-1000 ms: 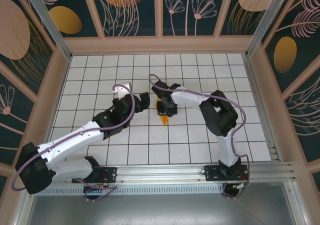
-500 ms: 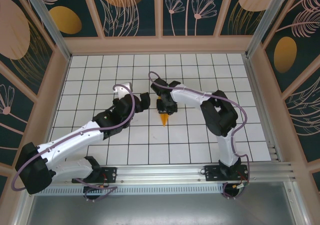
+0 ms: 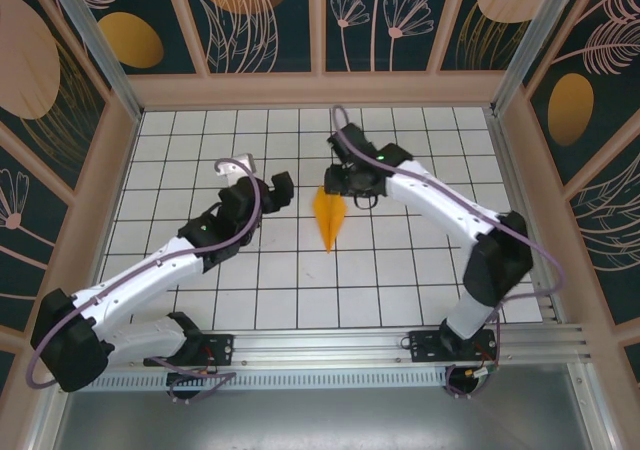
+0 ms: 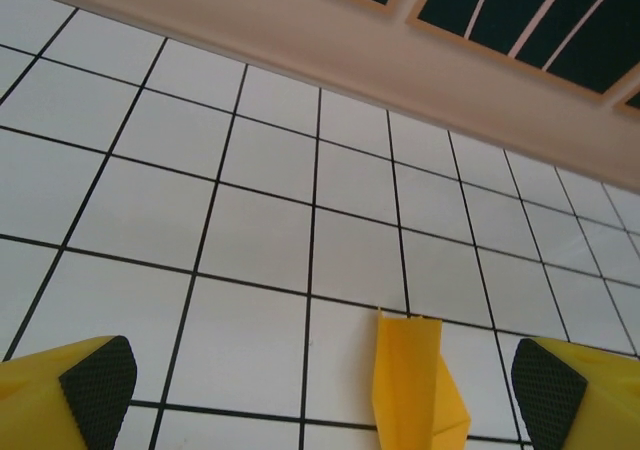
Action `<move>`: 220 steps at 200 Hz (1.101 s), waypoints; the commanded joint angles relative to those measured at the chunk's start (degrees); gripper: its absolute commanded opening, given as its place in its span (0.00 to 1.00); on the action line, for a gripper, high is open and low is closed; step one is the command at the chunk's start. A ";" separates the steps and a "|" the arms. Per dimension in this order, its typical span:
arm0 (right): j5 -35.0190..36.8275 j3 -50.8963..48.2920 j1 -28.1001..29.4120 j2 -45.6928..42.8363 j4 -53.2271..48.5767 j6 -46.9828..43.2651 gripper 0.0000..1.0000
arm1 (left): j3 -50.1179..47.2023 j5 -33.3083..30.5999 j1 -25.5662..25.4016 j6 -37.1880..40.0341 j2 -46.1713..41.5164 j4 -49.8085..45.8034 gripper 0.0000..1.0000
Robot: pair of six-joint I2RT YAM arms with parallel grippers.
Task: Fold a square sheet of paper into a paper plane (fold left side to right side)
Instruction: Move the paper plane to the center of the table, then reset both arms
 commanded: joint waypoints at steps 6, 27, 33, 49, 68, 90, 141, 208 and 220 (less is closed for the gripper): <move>0.34 -7.31 -6.56 -7.70 7.77 -5.03 0.55 | 0.88 5.21 6.45 0.60 -1.66 3.32 0.98; 0.55 -14.92 -13.52 -14.42 15.84 -8.10 0.61 | 2.15 2.46 10.31 5.54 -1.34 2.85 0.98; 1.70 -17.35 -15.51 -16.28 18.28 -8.96 0.65 | 2.42 2.16 11.66 6.84 -1.25 3.23 0.99; 6.34 -24.12 -19.99 -21.51 25.52 -11.35 0.79 | 1.36 1.85 14.82 11.76 -1.41 6.84 0.98; 10.26 -32.53 -25.16 -26.41 35.05 -13.60 0.98 | -1.81 -3.13 17.27 16.77 -1.67 13.27 0.98; 9.90 -40.94 -32.01 -28.70 44.40 -15.81 0.99 | -9.49 -12.12 19.37 22.50 -1.74 25.51 0.98; 9.23 -63.61 -37.78 -24.50 82.53 -27.99 0.99 | -20.57 -16.60 22.77 37.20 4.41 45.27 0.99; -0.07 -70.90 -37.69 -10.60 108.53 -31.97 0.99 | -33.77 -4.26 26.81 43.04 13.34 71.91 0.98; -1.52 -71.01 -37.68 -8.31 110.70 -32.53 0.99 | -35.72 -2.10 27.09 45.24 16.07 78.29 0.98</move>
